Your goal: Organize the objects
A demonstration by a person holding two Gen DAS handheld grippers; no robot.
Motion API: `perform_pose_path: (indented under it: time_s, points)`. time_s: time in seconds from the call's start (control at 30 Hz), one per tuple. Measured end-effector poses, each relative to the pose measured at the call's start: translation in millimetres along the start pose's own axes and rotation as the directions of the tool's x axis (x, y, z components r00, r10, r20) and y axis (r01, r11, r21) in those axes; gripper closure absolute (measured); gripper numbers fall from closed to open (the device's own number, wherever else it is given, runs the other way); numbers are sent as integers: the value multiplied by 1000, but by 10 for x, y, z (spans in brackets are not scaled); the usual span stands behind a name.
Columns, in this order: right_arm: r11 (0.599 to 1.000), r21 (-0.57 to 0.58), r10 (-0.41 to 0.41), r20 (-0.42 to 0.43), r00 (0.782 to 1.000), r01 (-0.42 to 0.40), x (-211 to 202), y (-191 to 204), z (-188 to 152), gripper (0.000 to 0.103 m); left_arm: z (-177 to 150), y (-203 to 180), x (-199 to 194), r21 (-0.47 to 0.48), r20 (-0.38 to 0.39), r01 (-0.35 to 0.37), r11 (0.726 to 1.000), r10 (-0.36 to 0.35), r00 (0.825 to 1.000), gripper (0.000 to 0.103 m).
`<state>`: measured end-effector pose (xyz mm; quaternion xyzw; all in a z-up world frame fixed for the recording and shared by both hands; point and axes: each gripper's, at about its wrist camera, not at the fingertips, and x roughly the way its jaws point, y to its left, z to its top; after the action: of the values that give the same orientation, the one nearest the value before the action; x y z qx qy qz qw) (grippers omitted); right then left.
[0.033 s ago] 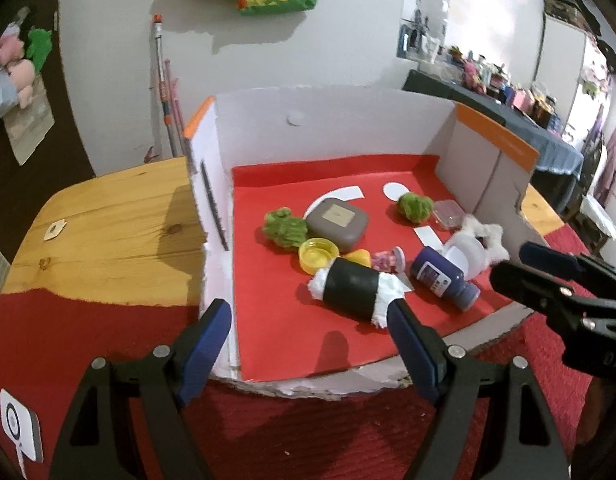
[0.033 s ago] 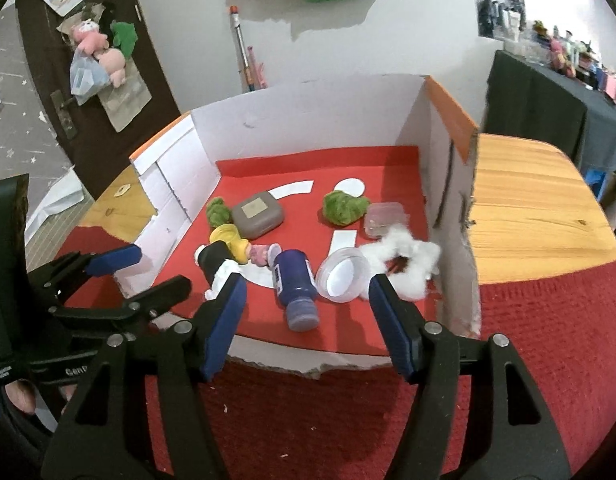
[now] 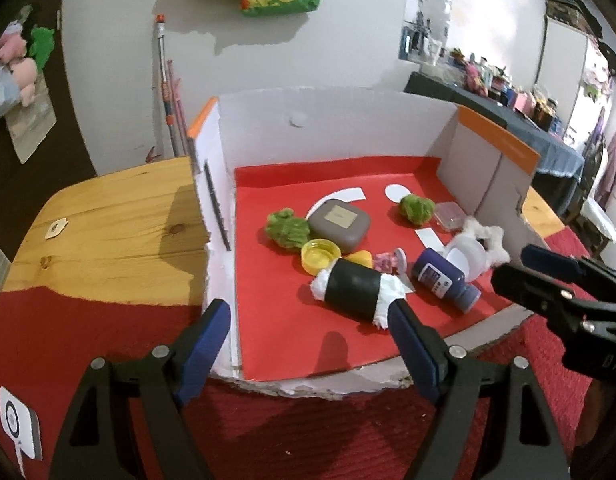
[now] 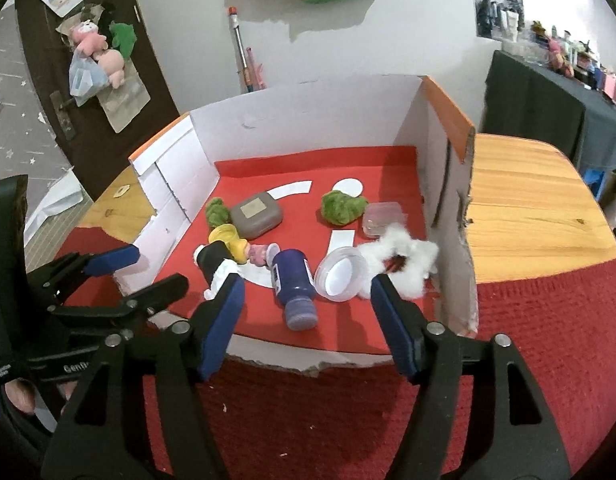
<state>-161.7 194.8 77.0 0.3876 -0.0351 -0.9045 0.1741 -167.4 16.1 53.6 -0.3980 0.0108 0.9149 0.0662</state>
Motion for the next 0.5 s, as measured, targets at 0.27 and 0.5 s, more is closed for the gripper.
perform_pose_path:
  time_s: [0.27,0.5]
  points:
    - [999,-10,-30,40,999,31,-28,6,-65,21,-42,-40,-33,2,26,-8,1000,7,1000,11]
    - [998,-12,-65,86,994,66,-45,0,-108,21,-84,-77,-71,7,63,-13,1000,13,998,3]
